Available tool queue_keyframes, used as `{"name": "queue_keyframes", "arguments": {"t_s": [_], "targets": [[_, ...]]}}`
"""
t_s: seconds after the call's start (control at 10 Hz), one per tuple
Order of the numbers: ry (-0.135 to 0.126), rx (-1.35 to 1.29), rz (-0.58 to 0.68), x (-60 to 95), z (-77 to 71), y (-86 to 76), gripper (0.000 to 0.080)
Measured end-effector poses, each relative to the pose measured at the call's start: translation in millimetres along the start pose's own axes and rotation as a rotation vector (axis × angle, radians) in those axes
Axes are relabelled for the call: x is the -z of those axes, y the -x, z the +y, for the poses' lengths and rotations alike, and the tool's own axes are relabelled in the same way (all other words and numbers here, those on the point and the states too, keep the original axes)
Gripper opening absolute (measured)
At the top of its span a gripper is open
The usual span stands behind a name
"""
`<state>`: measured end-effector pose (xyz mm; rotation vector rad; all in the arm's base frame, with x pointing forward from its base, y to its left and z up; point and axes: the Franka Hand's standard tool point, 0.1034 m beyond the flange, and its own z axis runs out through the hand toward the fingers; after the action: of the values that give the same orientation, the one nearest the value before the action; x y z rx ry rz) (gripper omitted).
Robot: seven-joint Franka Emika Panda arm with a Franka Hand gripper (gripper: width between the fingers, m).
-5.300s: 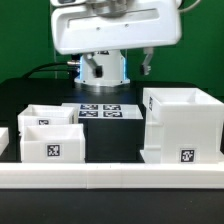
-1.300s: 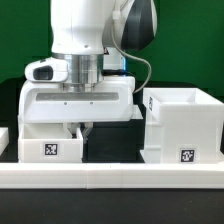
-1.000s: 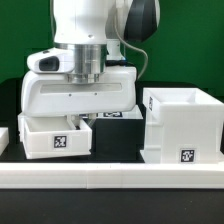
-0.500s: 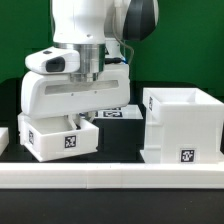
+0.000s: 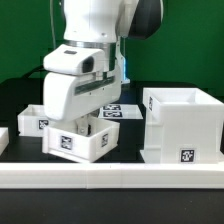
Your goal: Assemble drawer
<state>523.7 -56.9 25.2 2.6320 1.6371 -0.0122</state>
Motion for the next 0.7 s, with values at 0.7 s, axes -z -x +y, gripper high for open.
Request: {"name": "queue_keyframes", "arguments": {"t_s": [0.7], "targets": [[0.002, 0.307, -0.021, -3.0, -0.6, -8.4, 0.0041]]}}
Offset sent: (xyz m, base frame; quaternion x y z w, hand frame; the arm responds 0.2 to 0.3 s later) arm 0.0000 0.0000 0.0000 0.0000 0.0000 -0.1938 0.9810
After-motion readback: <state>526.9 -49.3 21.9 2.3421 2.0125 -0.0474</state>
